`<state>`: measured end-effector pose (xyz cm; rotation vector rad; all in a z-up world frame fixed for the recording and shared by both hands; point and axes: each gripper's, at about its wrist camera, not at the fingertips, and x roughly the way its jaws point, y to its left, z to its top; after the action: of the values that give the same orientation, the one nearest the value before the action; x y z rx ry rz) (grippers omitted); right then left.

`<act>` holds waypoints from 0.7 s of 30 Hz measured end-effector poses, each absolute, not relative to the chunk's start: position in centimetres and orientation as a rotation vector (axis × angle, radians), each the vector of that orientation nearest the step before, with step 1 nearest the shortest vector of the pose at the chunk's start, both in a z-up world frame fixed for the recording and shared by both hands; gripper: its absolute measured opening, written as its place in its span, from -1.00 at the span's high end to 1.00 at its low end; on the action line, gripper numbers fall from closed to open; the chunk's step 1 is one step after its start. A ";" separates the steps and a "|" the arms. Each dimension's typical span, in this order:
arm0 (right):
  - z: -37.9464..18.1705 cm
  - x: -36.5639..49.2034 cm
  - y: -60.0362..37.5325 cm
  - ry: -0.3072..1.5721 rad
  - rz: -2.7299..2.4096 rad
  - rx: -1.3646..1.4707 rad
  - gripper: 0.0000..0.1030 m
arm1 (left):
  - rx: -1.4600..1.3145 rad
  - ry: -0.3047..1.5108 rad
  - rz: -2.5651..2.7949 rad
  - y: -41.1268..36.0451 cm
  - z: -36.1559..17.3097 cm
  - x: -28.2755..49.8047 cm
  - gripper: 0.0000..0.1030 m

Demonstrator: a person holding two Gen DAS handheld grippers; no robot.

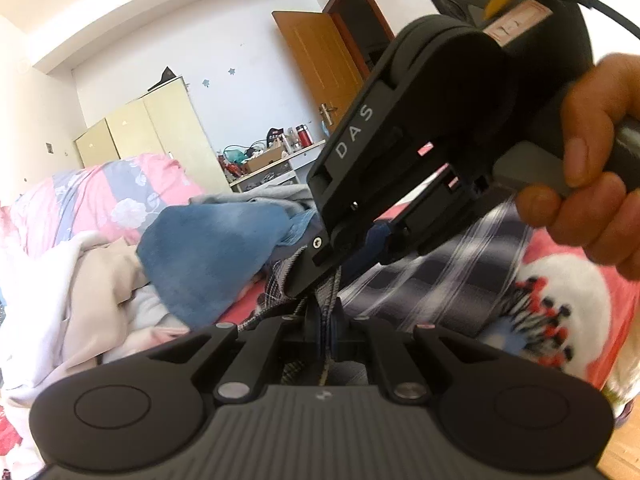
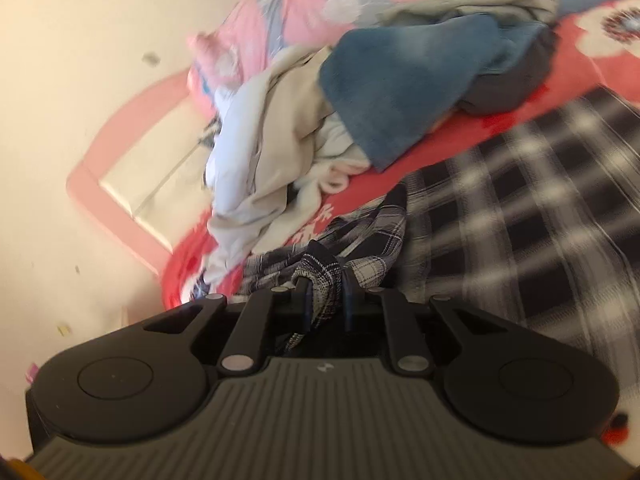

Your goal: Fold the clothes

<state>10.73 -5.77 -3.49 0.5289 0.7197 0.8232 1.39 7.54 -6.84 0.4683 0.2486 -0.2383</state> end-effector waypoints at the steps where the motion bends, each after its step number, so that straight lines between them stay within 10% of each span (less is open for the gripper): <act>1: -3.6 10.6 -6.4 0.715 0.813 0.552 0.77 | 0.461 0.244 -0.246 6.9 -6.7 1.4 0.90; 21: -11.8 11.1 -20.1 0.694 0.611 1.042 0.76 | 0.143 0.454 -0.423 2.8 -5.8 0.7 0.37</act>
<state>11.14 -20.14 -11.84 1.0418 0.6941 0.6113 0.75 2.75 -5.76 0.1427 0.4539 -0.4226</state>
